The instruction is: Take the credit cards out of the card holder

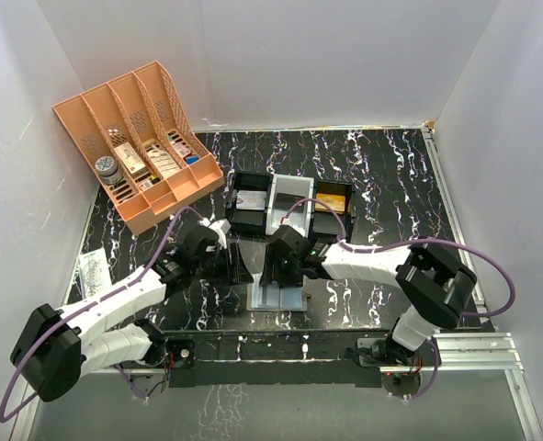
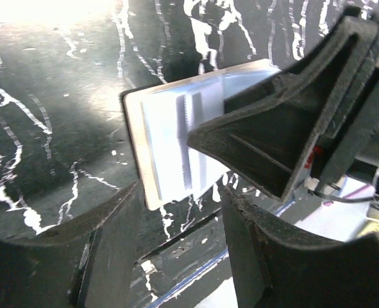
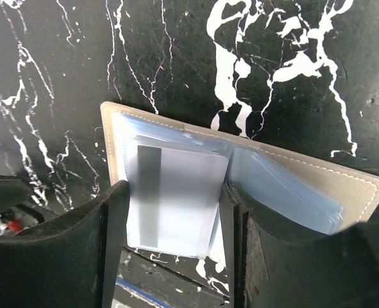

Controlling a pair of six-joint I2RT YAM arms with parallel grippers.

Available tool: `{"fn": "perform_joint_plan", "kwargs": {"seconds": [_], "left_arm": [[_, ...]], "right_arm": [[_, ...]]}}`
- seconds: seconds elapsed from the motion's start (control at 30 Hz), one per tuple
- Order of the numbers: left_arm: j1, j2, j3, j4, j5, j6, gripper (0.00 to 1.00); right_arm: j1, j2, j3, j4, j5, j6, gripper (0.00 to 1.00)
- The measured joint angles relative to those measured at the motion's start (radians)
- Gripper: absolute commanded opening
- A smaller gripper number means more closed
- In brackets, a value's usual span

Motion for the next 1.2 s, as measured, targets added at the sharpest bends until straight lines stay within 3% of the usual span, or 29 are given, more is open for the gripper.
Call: {"fn": "perform_joint_plan", "kwargs": {"seconds": [0.37,0.8,1.07,1.2], "left_arm": [[-0.002,0.127,-0.086,0.257,0.252,-0.009,0.55],[-0.008,0.233,-0.129,0.411,0.333,-0.045,0.45],[-0.014,0.243,-0.136,0.433,0.345,-0.067,0.43],[-0.015,0.240,-0.136,0.438,0.357,-0.071,0.43]], "right_arm": [[-0.043,-0.035,-0.110,0.203,-0.139,0.012,0.45],[-0.043,-0.033,-0.121,0.221,-0.161,0.019,0.46],[-0.050,-0.034,-0.122,0.226,-0.169,0.036,0.58],[-0.056,-0.051,-0.114,0.202,-0.162,0.043,0.72]]}}
